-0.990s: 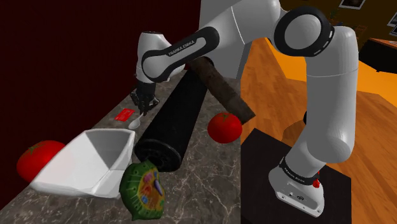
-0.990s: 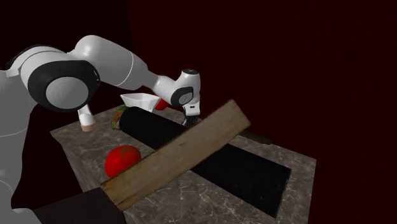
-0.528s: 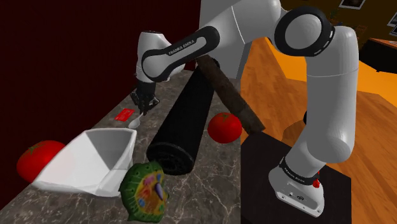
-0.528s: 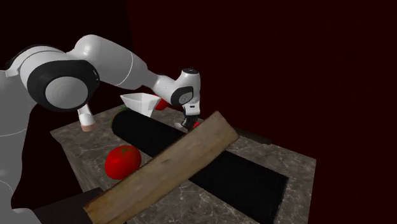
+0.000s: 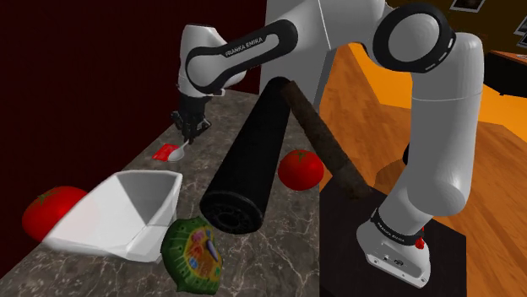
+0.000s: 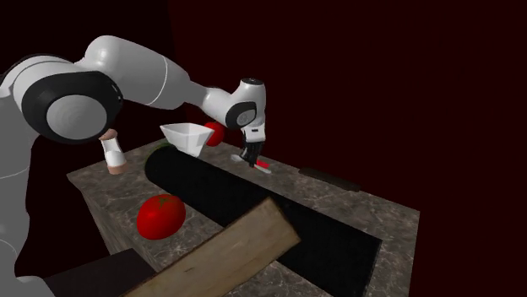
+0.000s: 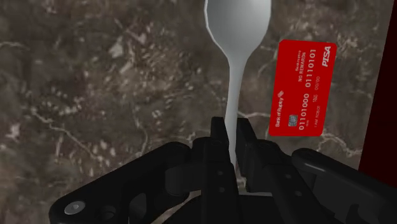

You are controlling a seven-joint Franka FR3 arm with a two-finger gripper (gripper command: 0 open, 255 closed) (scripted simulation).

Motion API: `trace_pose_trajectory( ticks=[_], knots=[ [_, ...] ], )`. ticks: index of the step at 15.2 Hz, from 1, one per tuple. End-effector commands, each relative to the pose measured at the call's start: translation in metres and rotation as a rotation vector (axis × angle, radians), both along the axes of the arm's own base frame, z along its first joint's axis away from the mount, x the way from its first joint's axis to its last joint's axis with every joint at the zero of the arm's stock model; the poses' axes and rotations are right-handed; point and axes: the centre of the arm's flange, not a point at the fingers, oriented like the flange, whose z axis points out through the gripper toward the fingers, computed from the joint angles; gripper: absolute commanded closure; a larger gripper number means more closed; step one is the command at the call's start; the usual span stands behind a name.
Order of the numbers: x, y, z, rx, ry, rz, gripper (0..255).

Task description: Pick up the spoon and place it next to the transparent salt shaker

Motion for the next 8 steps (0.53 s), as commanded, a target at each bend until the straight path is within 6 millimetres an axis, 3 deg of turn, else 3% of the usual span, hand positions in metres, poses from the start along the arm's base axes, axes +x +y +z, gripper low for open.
trace_pose_trajectory(
  ticks=[1, 8],
  knots=[
    [0.000, 0.000, 0.010, 0.000, 0.000, 0.000, 255],
    [0.000, 0.000, 0.047, 0.000, 0.000, 0.000, 255]
  ],
)
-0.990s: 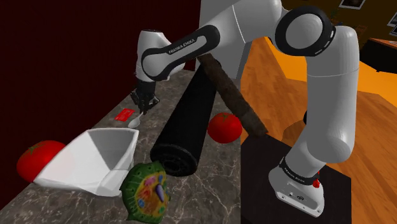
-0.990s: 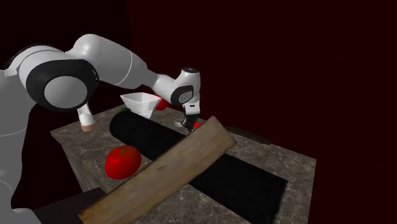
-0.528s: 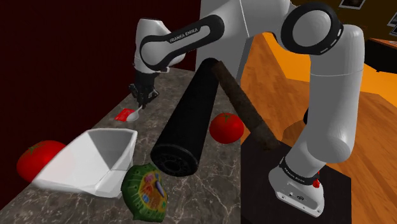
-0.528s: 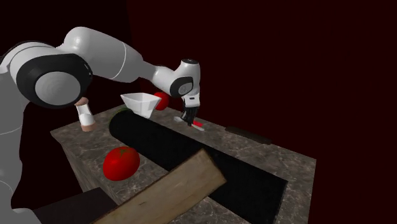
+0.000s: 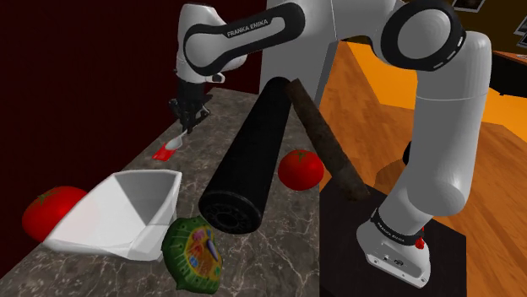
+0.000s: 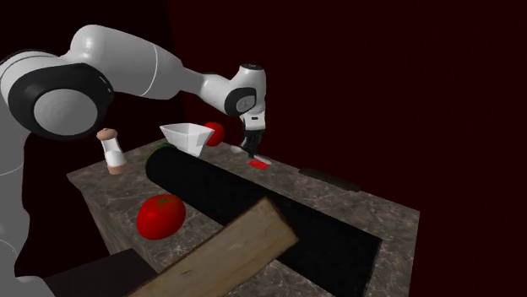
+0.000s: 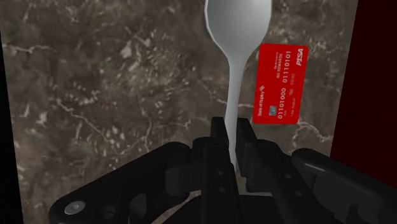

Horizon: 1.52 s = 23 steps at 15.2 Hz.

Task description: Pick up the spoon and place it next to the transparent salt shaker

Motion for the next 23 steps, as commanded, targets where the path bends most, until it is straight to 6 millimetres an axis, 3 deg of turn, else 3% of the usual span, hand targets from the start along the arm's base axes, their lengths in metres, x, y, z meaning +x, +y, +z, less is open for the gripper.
trace_pose_trajectory(
  ticks=[1, 23],
  knots=[
    [0.000, 0.000, 0.011, 0.000, 0.000, 0.000, 255],
    [0.000, 0.000, 0.127, 0.000, 0.000, 0.000, 255]
  ],
)
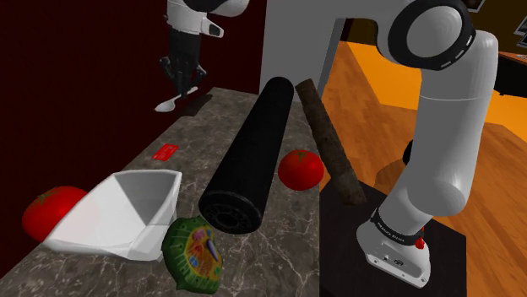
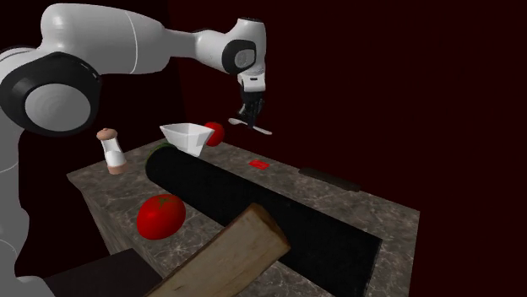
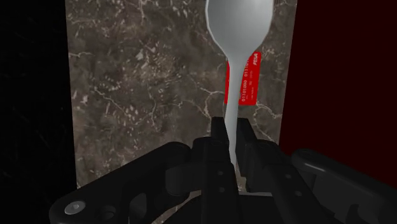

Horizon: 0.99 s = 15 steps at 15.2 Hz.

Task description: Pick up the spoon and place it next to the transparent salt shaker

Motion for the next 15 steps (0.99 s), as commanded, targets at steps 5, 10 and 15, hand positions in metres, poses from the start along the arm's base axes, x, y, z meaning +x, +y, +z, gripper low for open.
trace_pose_trajectory(
  ticks=[5, 10, 15],
  knots=[
    [0.000, -0.001, 0.032, 0.000, 0.000, 0.000, 255],
    [0.000, -0.001, 0.057, 0.000, 0.000, 0.000, 255],
    [-0.048, 0.044, 0.057, 0.000, 0.000, 0.000, 255]
  ],
)
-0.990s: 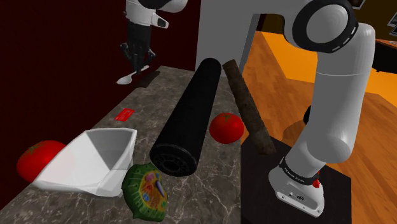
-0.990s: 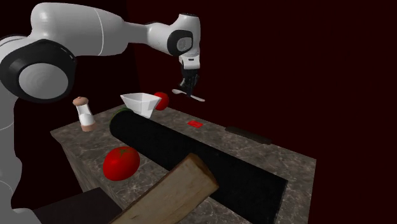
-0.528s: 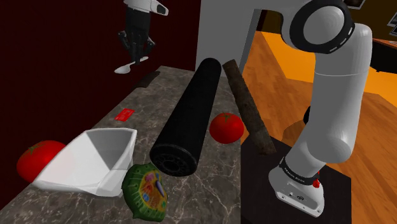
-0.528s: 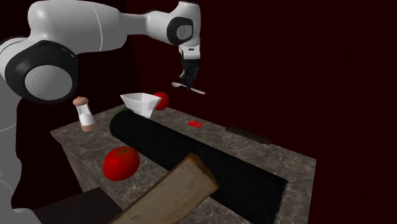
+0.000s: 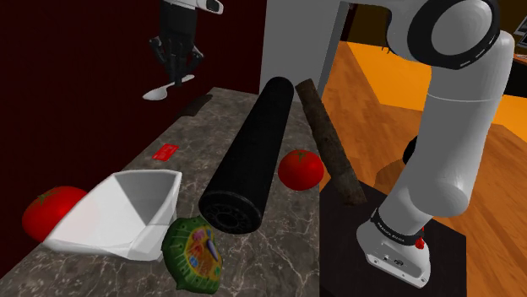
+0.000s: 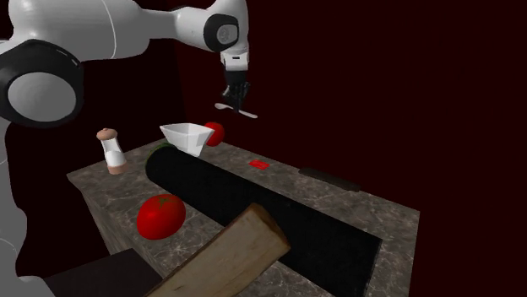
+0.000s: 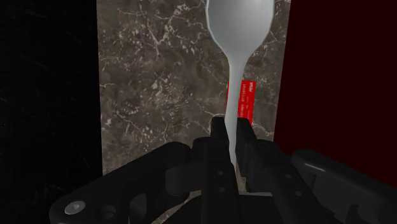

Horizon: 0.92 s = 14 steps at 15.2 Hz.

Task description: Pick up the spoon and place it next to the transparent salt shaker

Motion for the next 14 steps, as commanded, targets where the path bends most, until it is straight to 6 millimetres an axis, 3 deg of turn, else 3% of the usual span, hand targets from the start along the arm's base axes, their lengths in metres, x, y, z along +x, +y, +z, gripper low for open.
trace_pose_trajectory(
  ticks=[1, 14],
  knots=[
    [-0.018, 0.018, 0.000, 0.000, 0.000, -0.001, 255],
    [-0.143, 0.136, 0.000, 0.000, 0.000, -0.001, 255]
  ],
)
